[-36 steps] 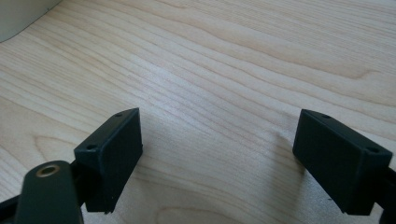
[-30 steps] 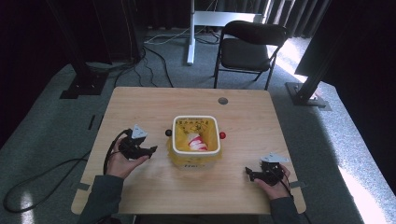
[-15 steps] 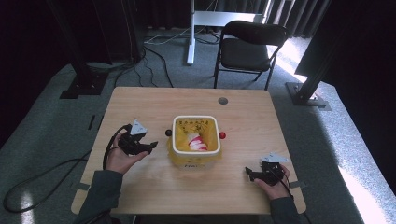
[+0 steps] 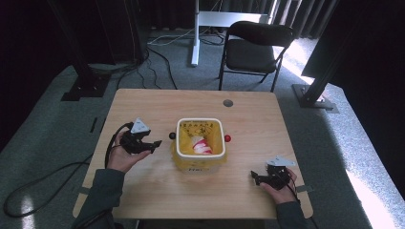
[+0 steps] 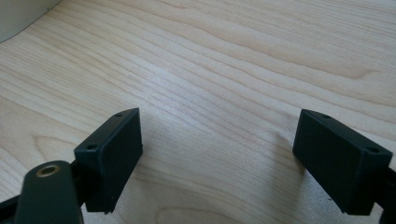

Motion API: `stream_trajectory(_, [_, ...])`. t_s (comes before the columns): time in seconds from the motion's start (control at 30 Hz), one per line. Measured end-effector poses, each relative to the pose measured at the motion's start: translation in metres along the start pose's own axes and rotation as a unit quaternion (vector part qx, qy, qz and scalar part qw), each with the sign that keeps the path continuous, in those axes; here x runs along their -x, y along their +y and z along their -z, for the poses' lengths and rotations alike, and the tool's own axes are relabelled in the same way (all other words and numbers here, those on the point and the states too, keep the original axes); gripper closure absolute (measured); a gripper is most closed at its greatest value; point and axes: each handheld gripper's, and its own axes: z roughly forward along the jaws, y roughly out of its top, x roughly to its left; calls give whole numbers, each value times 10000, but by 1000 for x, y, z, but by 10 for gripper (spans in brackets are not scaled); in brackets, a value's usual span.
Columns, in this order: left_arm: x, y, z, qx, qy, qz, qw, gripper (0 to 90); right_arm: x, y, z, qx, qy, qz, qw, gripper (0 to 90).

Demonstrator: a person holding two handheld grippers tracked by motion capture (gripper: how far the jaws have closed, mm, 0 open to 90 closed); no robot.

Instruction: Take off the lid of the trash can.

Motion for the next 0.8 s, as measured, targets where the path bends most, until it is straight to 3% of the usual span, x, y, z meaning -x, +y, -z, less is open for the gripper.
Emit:
stream_trajectory(0.4, [-6,13,4,-12,-55,-40,10000,377,0,0,0,-2,-1,1,10000,152])
stream_trajectory(0.8, [-12,25,15,144,-46,-22,9999,378,0,0,0,1,-2,4,10000,152])
